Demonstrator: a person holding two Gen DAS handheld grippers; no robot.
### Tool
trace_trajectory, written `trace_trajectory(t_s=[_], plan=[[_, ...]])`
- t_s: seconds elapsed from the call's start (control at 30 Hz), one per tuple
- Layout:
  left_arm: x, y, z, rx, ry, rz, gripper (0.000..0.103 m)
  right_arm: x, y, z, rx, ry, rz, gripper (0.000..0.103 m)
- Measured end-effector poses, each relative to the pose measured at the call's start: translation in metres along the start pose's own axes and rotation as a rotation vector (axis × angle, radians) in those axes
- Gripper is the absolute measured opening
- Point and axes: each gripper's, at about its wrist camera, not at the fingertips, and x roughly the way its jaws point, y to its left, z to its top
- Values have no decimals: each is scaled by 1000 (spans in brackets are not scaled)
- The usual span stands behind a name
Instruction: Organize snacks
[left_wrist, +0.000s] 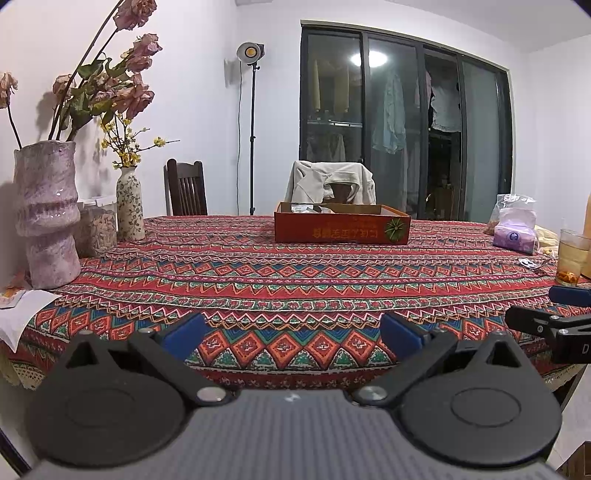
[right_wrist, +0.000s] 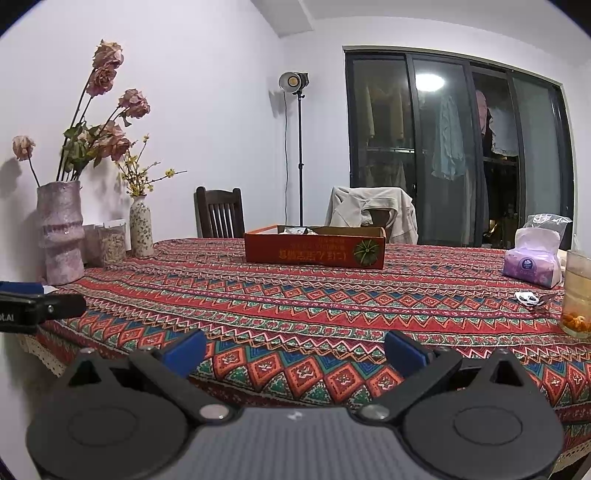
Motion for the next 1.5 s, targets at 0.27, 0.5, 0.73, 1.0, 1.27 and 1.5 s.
trace_trajectory(t_s=[0.27,0.5,0.73,1.0,1.27,1.5], plan=[[0,1,1,2,0,-1,103,0,0,-1,-4,-4,0,103],[0,1,2,4,-4,-2,103,0,-1,-1,-5,-5,2,103],[0,2,3,5,-6,-1,103,0,-1,-2,-9,-5,2,103],[-2,2,3,14,-16,-8,103,-3,-4,-1,2,-13,-2,103],[-1,3,2,6,-16,-20,103,-3,-4,0,6,-15,-5,103],[-2,4,0,0,-29,-20,103,-3,-5,0,5,-15,-4,103]])
